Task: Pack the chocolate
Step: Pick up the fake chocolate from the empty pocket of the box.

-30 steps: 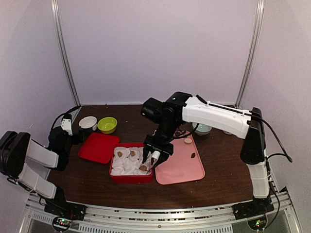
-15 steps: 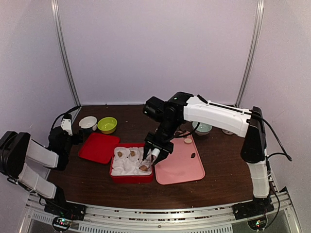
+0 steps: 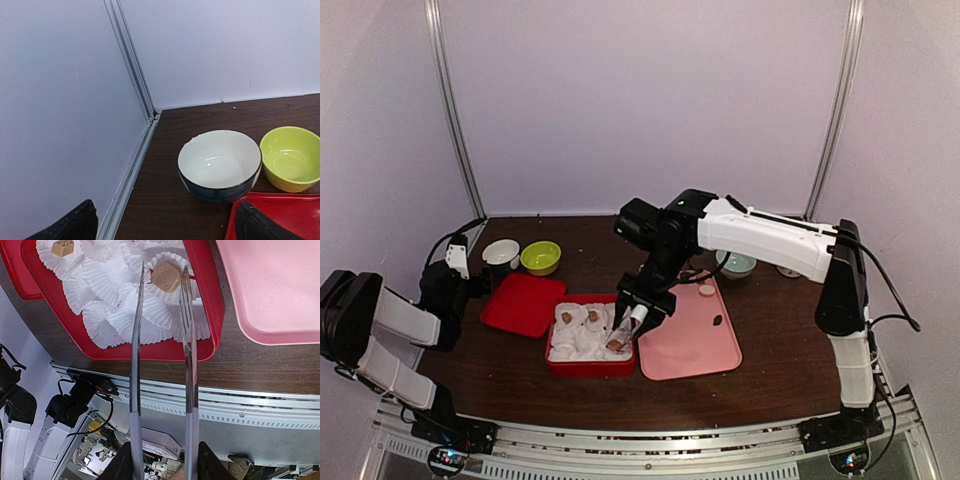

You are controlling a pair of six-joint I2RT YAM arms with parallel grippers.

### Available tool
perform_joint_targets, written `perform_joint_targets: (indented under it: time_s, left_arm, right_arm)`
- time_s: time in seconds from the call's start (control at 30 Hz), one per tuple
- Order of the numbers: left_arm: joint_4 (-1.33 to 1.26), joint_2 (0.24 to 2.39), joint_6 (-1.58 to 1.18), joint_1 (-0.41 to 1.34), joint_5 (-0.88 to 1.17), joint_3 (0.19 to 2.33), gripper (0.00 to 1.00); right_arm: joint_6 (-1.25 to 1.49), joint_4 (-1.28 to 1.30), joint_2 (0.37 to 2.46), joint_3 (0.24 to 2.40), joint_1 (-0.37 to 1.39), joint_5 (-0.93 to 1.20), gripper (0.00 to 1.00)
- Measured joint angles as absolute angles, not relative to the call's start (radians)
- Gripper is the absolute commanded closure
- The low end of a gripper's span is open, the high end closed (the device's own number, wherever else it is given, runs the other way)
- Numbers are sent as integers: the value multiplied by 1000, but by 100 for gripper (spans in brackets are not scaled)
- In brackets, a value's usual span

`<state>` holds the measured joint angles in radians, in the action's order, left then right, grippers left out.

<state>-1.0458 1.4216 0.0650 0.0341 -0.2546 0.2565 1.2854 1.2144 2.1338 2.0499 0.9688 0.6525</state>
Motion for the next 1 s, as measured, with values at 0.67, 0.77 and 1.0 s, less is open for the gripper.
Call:
perform_joint_targets:
  time_s: [0.67,0.77,1.0]
  left_arm:
    - [-1046,1422,65,34,-255,257,2]
    - [-1046,1422,65,34,-255,257,2]
    - [-1046,1422,65,34,-255,257,2]
  right_arm:
    - [1281,1198,2156,2050,960,656,67]
    - [1279,1197,2156,2050,958,656,71]
    - [1279,1198,2155,2050,955,655,71]
